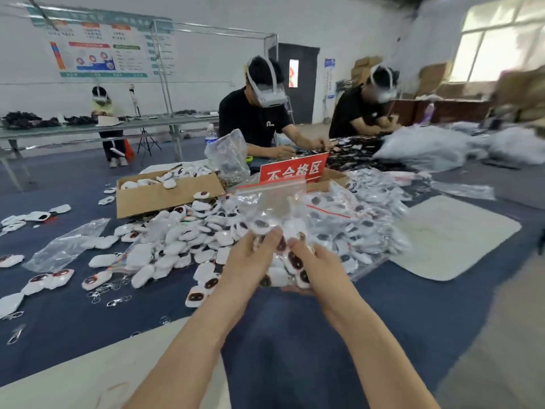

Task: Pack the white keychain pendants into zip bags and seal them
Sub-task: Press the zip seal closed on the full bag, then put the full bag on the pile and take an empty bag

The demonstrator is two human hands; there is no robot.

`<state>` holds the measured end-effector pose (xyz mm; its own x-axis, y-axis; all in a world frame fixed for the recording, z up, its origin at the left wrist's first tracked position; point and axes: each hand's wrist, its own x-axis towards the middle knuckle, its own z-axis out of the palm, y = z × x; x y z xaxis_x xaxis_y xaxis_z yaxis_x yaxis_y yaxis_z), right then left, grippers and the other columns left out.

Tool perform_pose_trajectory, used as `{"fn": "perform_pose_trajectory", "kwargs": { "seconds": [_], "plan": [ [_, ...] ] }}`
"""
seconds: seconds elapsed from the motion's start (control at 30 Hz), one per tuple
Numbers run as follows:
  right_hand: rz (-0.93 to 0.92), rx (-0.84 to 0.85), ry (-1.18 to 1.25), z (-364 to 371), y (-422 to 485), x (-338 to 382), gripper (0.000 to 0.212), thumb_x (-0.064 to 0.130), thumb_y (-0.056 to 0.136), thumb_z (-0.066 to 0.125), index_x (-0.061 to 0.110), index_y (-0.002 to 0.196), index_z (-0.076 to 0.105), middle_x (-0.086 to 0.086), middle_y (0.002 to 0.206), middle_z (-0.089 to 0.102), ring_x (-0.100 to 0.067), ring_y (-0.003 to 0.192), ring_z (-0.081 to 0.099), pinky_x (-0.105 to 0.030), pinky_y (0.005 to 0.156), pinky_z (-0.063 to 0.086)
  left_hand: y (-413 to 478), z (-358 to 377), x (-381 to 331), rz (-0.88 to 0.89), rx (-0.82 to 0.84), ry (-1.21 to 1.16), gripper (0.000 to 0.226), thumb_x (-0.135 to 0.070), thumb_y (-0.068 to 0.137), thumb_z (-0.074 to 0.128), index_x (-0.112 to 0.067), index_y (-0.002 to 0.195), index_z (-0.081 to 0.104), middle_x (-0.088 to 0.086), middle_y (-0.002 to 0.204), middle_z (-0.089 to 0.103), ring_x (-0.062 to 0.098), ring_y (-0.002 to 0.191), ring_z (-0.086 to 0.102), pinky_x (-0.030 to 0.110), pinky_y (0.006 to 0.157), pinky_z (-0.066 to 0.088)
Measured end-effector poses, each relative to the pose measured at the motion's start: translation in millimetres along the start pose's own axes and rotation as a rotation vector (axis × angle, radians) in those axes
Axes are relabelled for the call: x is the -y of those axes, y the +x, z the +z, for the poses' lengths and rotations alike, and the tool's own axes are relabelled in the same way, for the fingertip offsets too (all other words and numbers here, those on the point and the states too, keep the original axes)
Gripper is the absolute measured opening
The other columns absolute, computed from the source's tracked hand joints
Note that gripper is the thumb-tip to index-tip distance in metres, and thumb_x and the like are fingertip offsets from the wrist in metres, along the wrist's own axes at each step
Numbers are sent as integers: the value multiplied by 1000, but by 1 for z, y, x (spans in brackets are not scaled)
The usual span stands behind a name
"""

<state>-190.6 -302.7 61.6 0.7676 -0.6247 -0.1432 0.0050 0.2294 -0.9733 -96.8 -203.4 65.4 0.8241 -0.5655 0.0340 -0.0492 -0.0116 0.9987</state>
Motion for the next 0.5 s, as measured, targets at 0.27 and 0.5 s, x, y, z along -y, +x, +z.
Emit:
{"fn": "perform_pose_trajectory", "kwargs": {
  "seconds": [0.27,0.5],
  "plan": [
    [-78,-78,556,-48,91,64,48,46,95,61,9,125,60,-13,137,57,-31,122,61,-42,101,54,32,50,-34,97,149,-240,23,-41,100,61,-32,121,63,-11,124,67,1,107,66,31,96,53],
    [88,-136,619,-58,127,27,43,21,106,50,7,145,40,-21,131,57,-31,112,61,-39,78,57,18,5,-4,-25,11,-325,22,-28,99,65,-26,120,68,-3,117,69,16,111,67,35,91,58]
  ]
}}
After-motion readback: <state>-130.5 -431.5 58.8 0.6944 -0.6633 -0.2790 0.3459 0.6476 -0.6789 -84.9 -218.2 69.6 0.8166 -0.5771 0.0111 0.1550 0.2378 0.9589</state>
